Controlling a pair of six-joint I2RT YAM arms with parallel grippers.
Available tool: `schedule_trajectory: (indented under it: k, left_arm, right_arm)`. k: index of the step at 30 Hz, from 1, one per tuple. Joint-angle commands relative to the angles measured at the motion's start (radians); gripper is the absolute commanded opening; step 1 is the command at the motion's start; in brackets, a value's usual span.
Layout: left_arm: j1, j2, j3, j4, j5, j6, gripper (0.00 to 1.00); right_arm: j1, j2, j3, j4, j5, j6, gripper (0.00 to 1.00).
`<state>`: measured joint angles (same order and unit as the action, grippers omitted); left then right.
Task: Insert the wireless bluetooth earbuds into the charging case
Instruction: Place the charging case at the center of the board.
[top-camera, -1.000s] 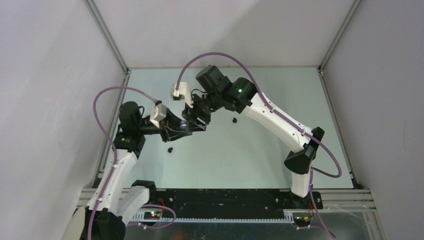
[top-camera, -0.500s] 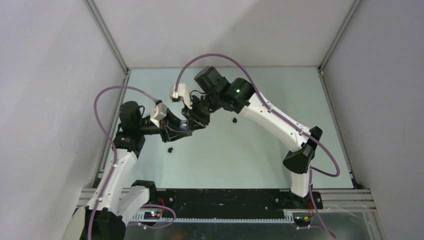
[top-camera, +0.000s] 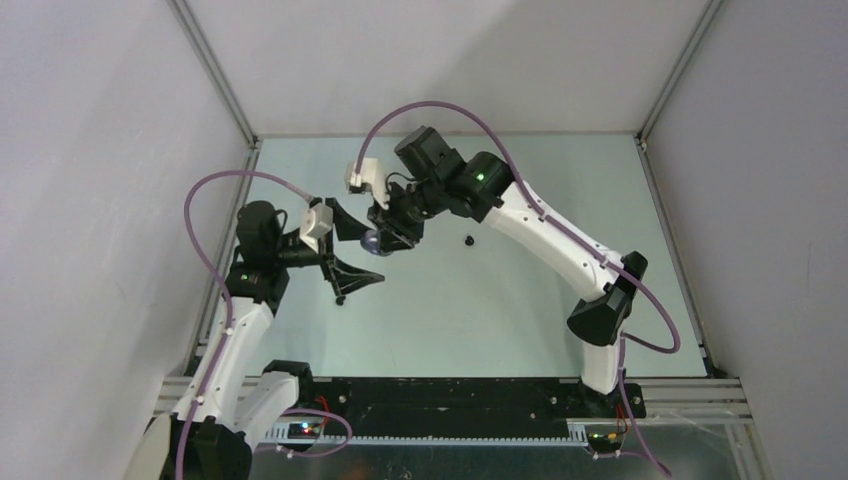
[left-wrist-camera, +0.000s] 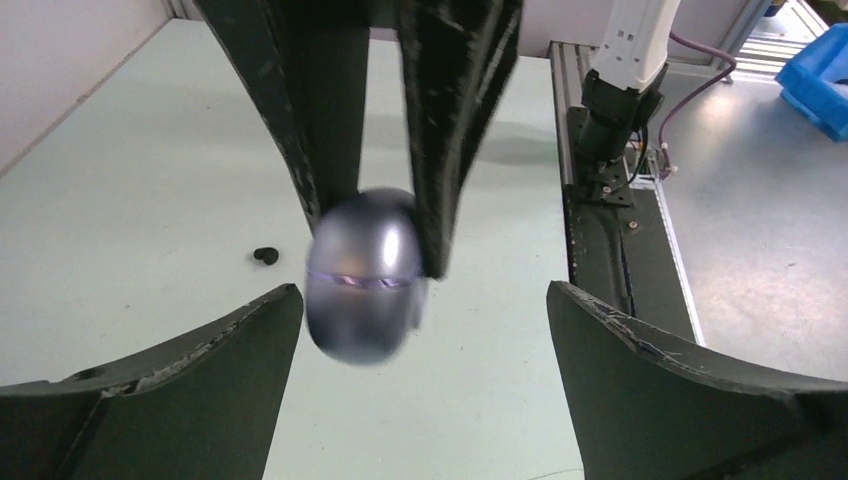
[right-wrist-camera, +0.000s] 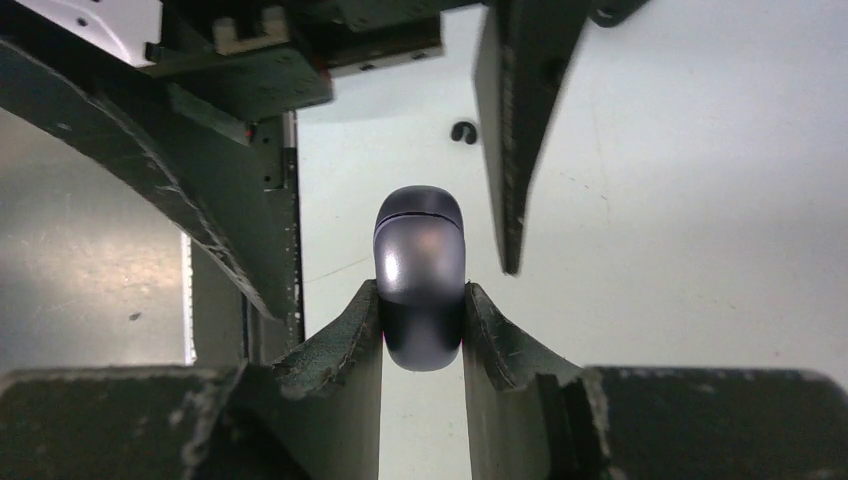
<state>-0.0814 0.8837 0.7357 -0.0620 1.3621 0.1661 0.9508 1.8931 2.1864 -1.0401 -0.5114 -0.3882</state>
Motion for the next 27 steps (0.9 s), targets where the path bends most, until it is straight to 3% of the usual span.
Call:
schedule_trajectory:
  k: [1,8,14,20,27]
  left_arm:
    - [0.029,-0.013,0.053,0.022,-0.022,-0.008,0.99]
    - [0.077,-0.024,0.062,0.027,-0.116,-0.019,1.00]
    - [0.117,-0.014,0.124,-0.110,-0.208,0.096,0.99]
    - [0.118,-0.012,0.173,-0.337,-0.253,0.305,0.99]
    - [0.117,-0.052,0.032,-0.158,-0.221,0.221,0.99]
  right_arm:
    - [-0.053,-0.082,-0.029,0.060,0.034,0.022,0.02]
    - [-0.207,-0.205,-0.240,0.196,0.054,0.057,0.03]
    - [-0.494,-0.264,-0.461,0.236,0.005,0.055,0.03]
    - [-0.747,-0.143,-0.509,0.137,-0.028,-0.040,0.06]
    - [-0.917,0.103,-0.395,-0.010,0.019,-0.154,0.08]
